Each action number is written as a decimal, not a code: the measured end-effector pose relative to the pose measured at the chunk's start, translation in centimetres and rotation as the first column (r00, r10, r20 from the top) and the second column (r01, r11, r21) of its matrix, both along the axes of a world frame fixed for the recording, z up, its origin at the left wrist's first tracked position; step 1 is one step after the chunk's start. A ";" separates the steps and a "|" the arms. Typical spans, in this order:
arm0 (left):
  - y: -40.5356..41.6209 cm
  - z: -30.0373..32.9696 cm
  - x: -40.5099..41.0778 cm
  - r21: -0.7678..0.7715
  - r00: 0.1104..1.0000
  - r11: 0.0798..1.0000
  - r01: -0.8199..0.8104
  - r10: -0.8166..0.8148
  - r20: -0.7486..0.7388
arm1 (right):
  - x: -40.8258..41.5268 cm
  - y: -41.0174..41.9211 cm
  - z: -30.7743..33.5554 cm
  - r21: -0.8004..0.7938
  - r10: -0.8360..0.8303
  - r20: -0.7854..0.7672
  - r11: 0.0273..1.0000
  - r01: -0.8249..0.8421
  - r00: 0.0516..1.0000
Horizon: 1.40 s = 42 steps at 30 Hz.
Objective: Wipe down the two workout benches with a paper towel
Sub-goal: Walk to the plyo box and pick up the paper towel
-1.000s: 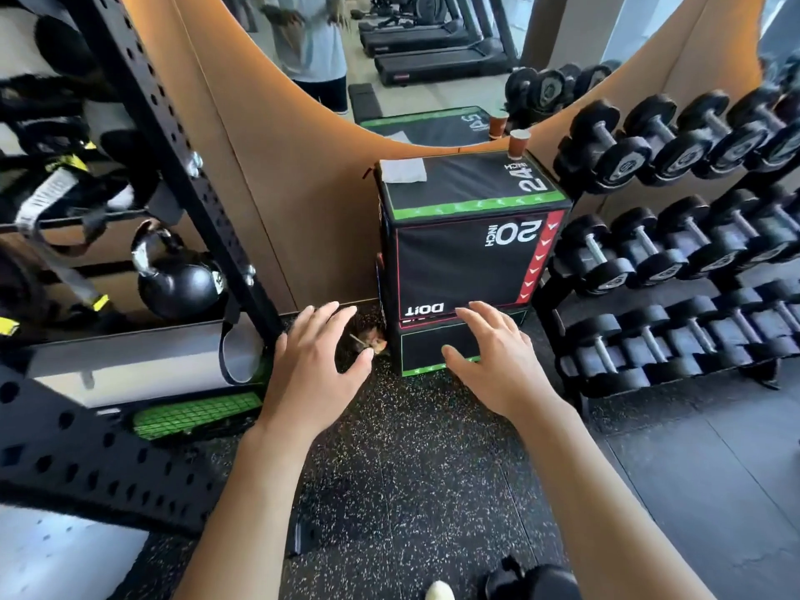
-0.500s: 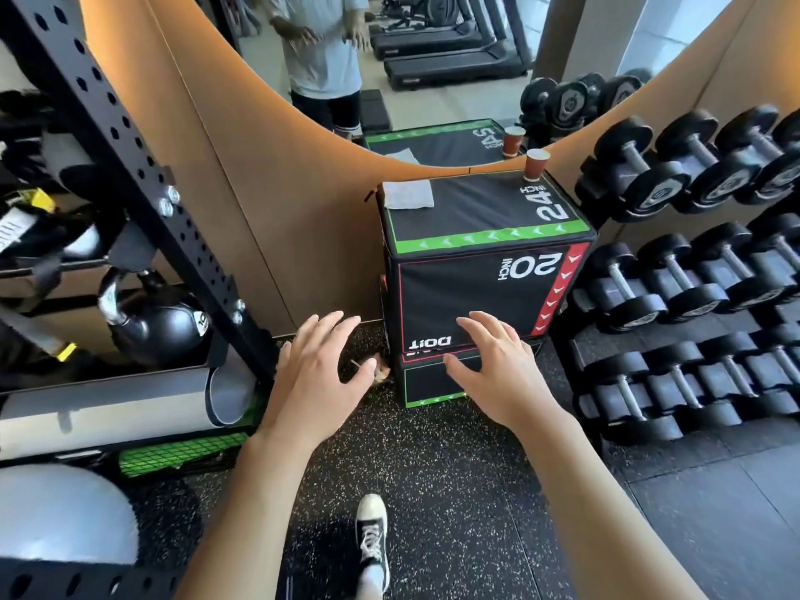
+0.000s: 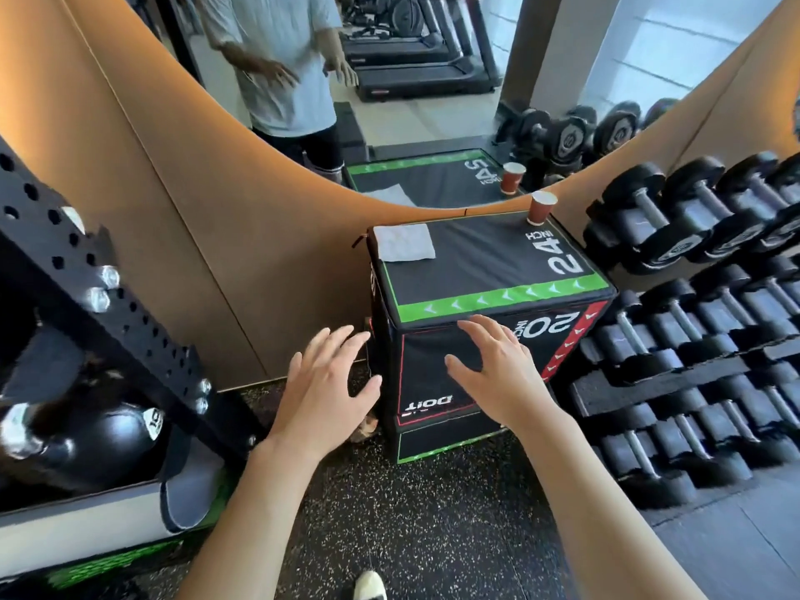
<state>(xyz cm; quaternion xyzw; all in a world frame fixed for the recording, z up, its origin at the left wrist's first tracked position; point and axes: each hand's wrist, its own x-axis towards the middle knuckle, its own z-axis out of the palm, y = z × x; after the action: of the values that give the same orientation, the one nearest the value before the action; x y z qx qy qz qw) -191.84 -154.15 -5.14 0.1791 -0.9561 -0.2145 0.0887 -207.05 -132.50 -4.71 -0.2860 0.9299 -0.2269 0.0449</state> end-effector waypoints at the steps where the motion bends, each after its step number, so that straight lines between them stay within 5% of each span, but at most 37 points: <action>1: -0.7 -0.1 -1.0 0.004 1.000 1.000 0.013 -0.013 0.005 | -0.8 -0.8 0.0 0.007 -0.004 -0.002 1.000 0.005 1.000; 10: -5.5 -0.6 -9.0 0.021 0.999 0.999 0.044 -0.044 -0.005 | -8.1 -5.5 -0.5 0.029 -0.003 0.008 1.000 0.003 1.000; 32: -8.8 -4.6 -31.1 -0.015 0.977 0.977 -0.211 0.211 0.035 | -36.8 -12.3 -6.0 0.028 0.241 0.088 0.969 -0.244 0.966; 42: -12.9 -9.6 -36.7 -0.127 0.977 0.981 -0.144 0.161 0.139 | -42.7 -18.7 -12.4 0.178 0.345 0.157 0.912 -0.370 0.925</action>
<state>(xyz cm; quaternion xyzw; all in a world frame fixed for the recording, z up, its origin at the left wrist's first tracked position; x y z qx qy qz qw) -228.54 -167.08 -14.73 0.2620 -0.9543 -0.1370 0.0437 -249.75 -151.18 -17.09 -0.4311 0.8755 -0.1351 0.1714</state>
